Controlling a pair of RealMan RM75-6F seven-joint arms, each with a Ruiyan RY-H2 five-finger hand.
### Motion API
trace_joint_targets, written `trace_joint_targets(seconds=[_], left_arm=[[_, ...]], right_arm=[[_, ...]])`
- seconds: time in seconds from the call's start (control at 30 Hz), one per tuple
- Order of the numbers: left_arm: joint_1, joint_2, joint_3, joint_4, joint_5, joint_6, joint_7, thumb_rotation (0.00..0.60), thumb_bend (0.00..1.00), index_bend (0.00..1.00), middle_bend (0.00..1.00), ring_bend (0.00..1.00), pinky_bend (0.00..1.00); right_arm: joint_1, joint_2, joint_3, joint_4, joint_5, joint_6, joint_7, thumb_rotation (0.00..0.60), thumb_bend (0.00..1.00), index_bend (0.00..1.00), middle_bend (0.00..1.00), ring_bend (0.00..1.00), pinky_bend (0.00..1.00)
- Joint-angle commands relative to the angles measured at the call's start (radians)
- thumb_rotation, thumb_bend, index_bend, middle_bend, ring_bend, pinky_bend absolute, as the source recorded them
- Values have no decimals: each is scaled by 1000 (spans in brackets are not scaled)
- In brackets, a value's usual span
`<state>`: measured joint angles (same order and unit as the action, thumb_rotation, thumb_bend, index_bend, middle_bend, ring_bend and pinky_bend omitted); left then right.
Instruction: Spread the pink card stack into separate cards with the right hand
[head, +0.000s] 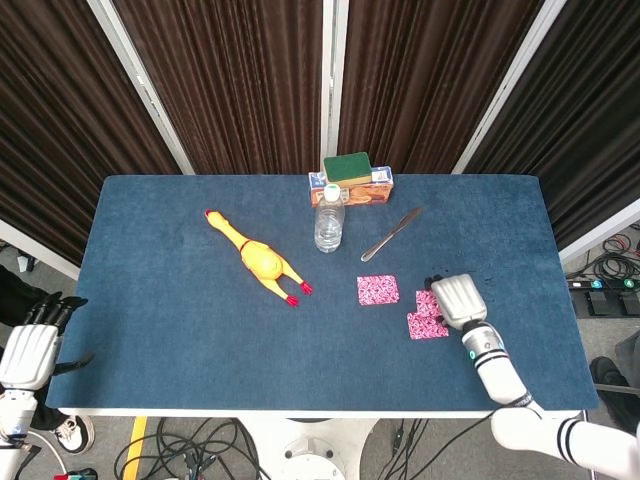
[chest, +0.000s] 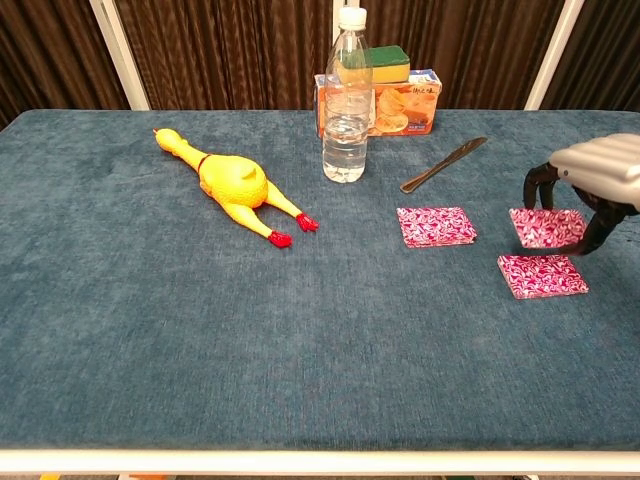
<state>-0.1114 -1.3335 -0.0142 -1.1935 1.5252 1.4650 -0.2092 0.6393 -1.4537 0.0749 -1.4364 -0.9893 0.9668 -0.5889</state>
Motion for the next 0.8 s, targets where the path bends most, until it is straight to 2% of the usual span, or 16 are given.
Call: trace_joint_targets(seconds=[0.03,0.27,0.4,0.6,0.8], left_arm=[[0,1,0,0,-1,-1,1,600,35,192,194,91,179],[3,3,-3,0,-9,-3,1,600,35,192,194,92,179],[5,4,-4,4,-13,-1,-2,600,35,193,194,91,179],[5,1,-4,12,-12,-5,-10,600,35,192,194,91,179],[6,1,-5,15,-12,-3,-15,600,35,192,194,91,179]], right_arm=[[27,-21,22,73,19,-39,11,600,124,439,431,723,782],[76,-93,41,242,49,-140,47,600,124,440,431,723,783],[92,-130,41,302,34,-171,74,600,124,442,426,722,782],[97,-154,36,337,7,-182,101,600,123,442,402,719,782],[99,-140,34,325,1,-198,111,600,103,341,317,714,782]])
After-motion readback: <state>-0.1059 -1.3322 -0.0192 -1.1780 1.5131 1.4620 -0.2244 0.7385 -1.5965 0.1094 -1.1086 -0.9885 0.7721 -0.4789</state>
